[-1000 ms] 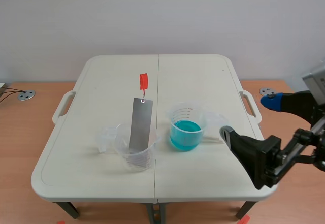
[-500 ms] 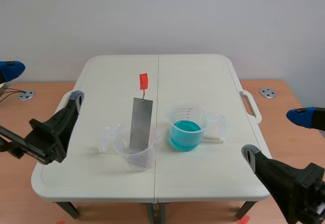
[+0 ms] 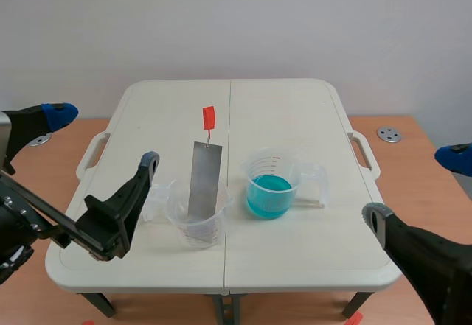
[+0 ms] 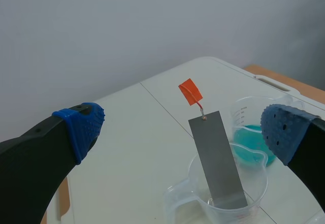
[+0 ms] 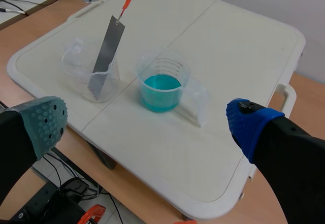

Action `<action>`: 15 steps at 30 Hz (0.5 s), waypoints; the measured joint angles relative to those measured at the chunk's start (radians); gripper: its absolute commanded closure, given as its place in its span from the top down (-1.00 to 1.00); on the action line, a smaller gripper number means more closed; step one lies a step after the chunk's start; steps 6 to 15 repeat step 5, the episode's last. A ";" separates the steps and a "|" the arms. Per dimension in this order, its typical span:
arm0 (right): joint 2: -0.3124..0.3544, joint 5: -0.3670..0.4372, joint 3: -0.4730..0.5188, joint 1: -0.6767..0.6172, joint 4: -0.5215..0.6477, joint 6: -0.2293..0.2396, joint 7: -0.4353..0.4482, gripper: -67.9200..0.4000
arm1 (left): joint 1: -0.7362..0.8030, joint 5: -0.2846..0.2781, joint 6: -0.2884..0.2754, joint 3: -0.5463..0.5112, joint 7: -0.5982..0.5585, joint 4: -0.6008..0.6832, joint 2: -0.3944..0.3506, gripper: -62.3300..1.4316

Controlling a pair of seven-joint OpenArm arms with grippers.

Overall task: Hold the metal plate by the orange handle, dip it into the blue solution, take it out and point at it, then put the plate back in the beaker on the left.
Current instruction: 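Return to the home posture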

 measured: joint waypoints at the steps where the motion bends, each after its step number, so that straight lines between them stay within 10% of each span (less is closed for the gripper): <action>1: 0.000 0.000 0.000 0.001 0.000 0.000 0.001 0.93 | 0.000 0.000 0.000 0.000 0.000 0.000 -0.001 1.00; 15: 0.000 0.000 0.000 0.003 0.000 -0.011 0.000 0.93 | 0.000 0.000 0.000 -0.001 0.000 0.000 -0.002 1.00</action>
